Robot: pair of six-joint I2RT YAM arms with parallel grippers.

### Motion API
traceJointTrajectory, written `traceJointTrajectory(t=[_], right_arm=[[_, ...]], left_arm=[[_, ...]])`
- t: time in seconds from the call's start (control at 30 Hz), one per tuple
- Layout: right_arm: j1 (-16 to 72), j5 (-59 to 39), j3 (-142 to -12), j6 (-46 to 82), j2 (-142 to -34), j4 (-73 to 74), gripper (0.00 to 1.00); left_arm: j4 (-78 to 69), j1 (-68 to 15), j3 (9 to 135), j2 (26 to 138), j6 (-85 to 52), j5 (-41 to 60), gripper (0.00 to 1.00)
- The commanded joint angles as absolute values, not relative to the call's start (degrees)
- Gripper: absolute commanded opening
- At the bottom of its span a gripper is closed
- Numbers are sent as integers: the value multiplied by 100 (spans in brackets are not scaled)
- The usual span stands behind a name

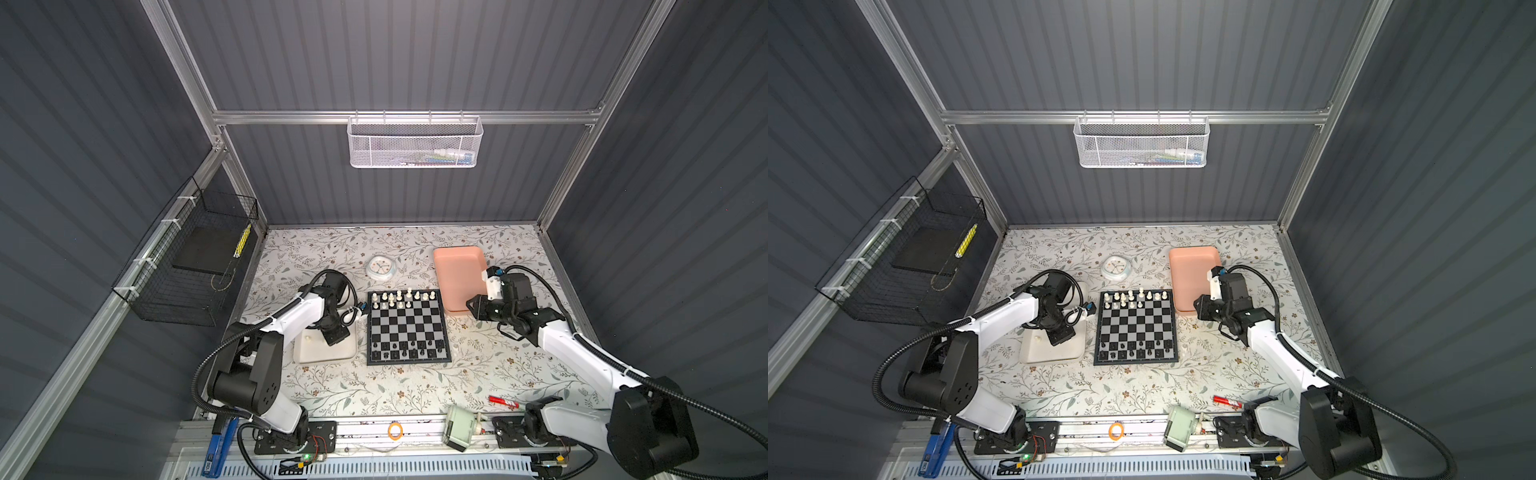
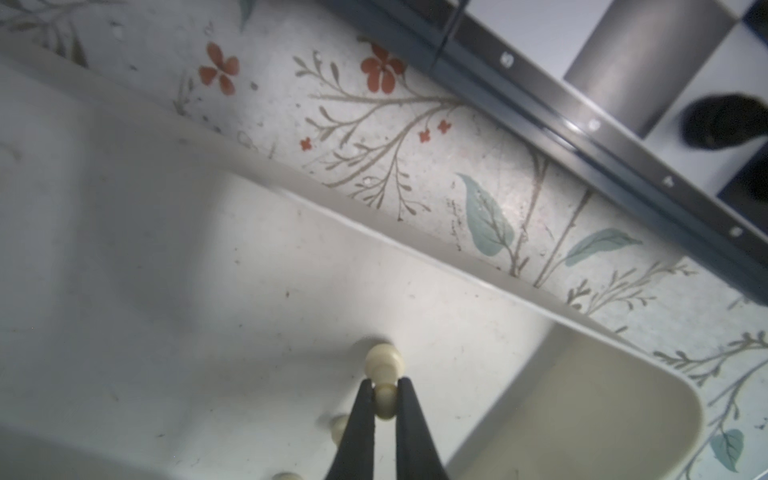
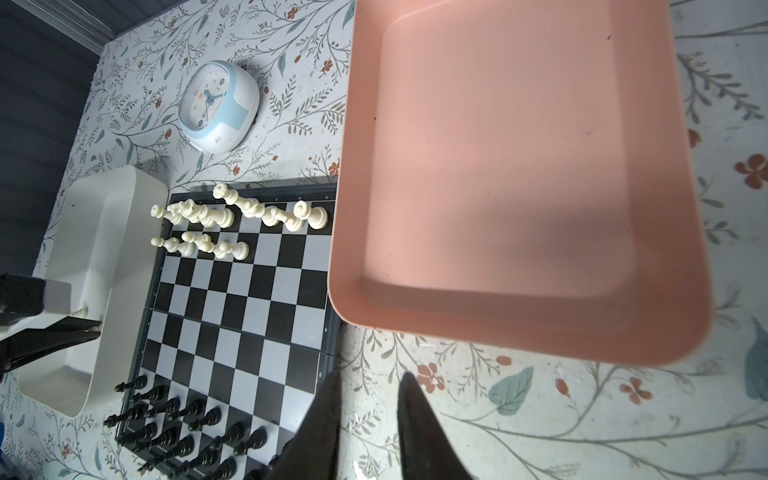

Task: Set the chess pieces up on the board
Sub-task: 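Lift the grasped white pawn out of the white tray with the left gripper, then carry the white pawn with the left gripper toward the board's far corner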

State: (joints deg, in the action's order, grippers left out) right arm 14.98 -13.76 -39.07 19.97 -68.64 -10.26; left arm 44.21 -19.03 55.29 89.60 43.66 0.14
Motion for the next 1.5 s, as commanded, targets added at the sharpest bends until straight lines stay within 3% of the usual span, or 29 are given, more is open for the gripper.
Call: traceJointTrajectory(t=[0.0, 0.43, 1.07, 1.47], right_arm=[[1485, -1440, -3876, 2004, -6885, -975, 27], [1485, -1445, -3897, 2004, -6857, -954, 27], [1486, -1291, -3826, 1995, -6476, -1144, 28], [1483, -1028, -3717, 1969, -5901, -1429, 28]], left_arm=[[4639, -1878, 5863, 8947, 4317, 25, 9], [4996, -2086, 7020, 9333, 4278, 124, 10], [5308, -3552, 9819, 11177, 4124, 97, 10], [5352, -4157, 10892, 12148, 4093, 158, 10]])
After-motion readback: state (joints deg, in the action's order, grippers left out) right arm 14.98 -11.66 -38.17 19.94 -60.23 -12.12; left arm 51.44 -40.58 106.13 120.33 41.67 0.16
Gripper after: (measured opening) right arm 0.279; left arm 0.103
